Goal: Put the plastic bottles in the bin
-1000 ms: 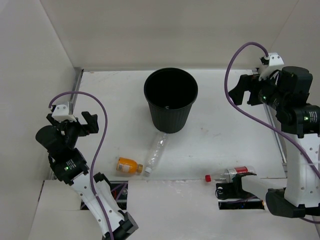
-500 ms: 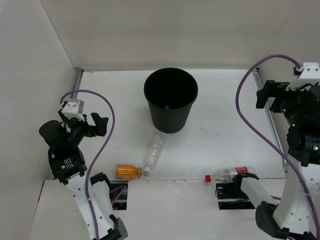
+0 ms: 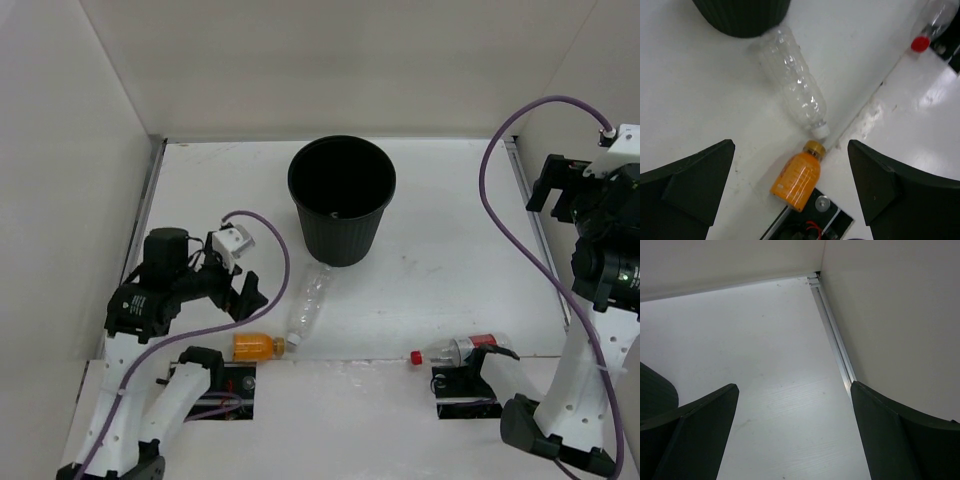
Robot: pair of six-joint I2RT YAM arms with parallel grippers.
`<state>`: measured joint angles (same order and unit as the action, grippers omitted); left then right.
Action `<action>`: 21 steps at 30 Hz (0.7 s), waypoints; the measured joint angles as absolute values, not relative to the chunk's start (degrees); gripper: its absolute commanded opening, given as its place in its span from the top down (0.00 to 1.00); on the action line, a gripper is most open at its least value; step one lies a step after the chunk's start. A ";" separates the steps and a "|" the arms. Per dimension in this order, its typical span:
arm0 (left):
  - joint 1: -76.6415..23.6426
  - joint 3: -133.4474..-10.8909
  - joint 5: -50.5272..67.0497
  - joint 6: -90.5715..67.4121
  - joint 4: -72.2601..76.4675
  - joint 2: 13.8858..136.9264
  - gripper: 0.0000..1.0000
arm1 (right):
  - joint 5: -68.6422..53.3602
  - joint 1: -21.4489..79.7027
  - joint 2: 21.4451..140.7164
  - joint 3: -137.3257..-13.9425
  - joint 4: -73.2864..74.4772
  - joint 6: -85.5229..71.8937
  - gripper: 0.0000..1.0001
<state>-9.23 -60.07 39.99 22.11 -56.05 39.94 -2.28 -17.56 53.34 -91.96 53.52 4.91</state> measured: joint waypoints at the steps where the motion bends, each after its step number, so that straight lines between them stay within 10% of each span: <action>1: -11.44 -59.35 38.63 23.16 -56.69 39.97 0.00 | -2.15 -17.56 53.52 -91.98 53.54 4.89 0.00; 21: -40.75 -46.76 18.70 13.80 -42.41 51.66 0.00 | -1.67 -17.58 51.88 -94.15 55.51 3.99 0.00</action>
